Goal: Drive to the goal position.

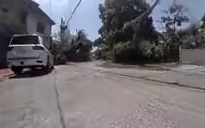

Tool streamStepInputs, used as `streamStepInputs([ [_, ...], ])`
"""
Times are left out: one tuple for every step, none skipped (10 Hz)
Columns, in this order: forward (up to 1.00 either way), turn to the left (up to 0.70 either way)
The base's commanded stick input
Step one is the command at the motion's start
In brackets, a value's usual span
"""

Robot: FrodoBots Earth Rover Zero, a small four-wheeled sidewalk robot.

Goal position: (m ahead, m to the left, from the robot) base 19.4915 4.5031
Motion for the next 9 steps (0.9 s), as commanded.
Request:
streamStepInputs([
  [1.0, -0.27],
  [1.0, -0.34],
  [1.0, -0.16],
  [1.0, 0.06],
  [1.0, 0.06],
  [1.0, 0.06],
  [1.0, 0.06],
  [1.0, 0.06],
  [1.0, 0.06],
])
